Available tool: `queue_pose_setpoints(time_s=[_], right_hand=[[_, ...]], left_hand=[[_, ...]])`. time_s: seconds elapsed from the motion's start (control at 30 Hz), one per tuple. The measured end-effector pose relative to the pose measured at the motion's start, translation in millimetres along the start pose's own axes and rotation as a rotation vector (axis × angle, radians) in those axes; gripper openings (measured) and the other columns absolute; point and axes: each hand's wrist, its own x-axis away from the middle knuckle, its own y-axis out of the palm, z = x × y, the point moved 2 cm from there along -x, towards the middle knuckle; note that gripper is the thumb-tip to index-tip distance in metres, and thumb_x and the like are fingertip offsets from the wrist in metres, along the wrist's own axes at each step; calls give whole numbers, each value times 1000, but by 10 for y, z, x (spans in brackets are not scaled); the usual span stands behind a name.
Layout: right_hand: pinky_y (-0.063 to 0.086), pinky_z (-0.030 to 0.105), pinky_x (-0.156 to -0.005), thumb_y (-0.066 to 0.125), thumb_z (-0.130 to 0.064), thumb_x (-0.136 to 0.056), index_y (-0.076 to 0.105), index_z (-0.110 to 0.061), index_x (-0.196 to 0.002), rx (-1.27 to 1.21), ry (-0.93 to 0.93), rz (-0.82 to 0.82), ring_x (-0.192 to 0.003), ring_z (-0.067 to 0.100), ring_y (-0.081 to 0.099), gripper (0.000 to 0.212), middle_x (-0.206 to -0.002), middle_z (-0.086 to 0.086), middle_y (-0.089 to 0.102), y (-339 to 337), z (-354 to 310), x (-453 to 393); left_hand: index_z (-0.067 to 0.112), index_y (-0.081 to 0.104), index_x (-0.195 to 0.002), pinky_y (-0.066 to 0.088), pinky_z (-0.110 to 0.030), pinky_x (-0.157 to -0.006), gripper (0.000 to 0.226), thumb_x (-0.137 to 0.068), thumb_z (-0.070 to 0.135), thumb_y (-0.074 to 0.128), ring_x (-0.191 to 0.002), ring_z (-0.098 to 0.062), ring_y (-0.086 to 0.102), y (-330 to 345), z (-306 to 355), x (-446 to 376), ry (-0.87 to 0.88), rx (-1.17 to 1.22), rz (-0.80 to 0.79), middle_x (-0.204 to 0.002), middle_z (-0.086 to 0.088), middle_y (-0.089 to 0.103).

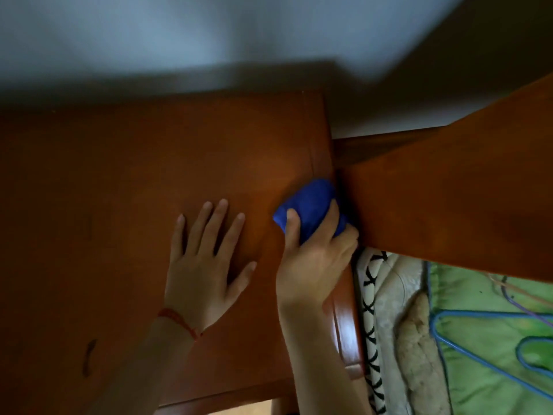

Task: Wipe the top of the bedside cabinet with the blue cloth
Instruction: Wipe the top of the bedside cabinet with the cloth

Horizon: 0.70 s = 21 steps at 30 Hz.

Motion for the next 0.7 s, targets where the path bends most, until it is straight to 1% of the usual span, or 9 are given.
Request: queue_pose_setpoints(time_s=[0.07,0.13,0.2,0.27,0.37,0.43,0.5,0.6,0.7], right_hand=[[47,49,-82,56,-43,-83,47,-2,-126,20,9,-16,-98,41,51,60,-110,28,51,-63,50,131],[47,48,-82,57,-40,-82,49,0,-124,31,17,10,-97,43,52,58,-108,30,52,-42,43,129],[43,48,-88,54,-40,-84,47,-2,-126,21,7,25,-104,44,49,57,-114,31,50,65,-111,-109],[39,46,-92,49,-43,-87,42,-5,-130,2,-5,-1,-109,41,45,58,-120,28,46,200,-296,-400],[42,44,-88,46,-46,-87,41,-4,-130,28,-19,37,-106,39,47,60,-118,27,48,261,-404,-530],[44,48,-88,43,-48,-86,42,-4,-129,67,-3,42,-106,43,48,62,-117,30,49,228,-375,-414],[45,51,-87,46,-47,-85,44,-2,-128,76,23,37,-106,46,48,63,-116,33,49,217,-353,-363],[45,46,-87,53,-42,-86,44,1,-126,40,-21,79,-104,43,48,60,-115,30,49,340,-534,-663],[43,44,-90,49,-44,-88,39,0,-130,13,-34,48,-109,40,45,62,-118,29,47,456,-702,-925]], left_hand=[[13,37,-136,9,-52,-111,63,-89,54,33,-136,-29,21,-25,-6,-17,13,37,0,-144,-19,35],[13,36,-137,9,-52,-111,63,-88,53,35,-137,-27,17,-56,-44,-59,35,74,10,-146,-17,30],[13,34,-137,10,-54,-110,64,-88,54,34,-137,-27,15,-106,-116,-177,60,91,16,-147,-14,26],[13,35,-137,11,-56,-109,65,-87,55,33,-136,-30,17,-160,-212,-381,79,58,7,-146,-18,30],[11,38,-136,11,-57,-107,69,-85,56,33,-134,-34,21,-239,-375,-756,84,-20,-29,-144,-23,34],[10,39,-136,13,-57,-107,69,-84,55,34,-134,-37,25,-265,-474,-921,96,-41,-50,-144,-23,35],[10,38,-137,15,-57,-108,68,-85,53,33,-134,-37,25,-261,-538,-983,114,-44,-68,-145,-22,34],[13,36,-138,14,-55,-108,67,-87,55,28,-135,-34,23,-243,-568,-985,119,-50,-70,-145,-20,34],[16,33,-138,11,-53,-109,65,-87,56,27,-135,-31,21,-224,-578,-988,124,-49,-67,-145,-18,35]])
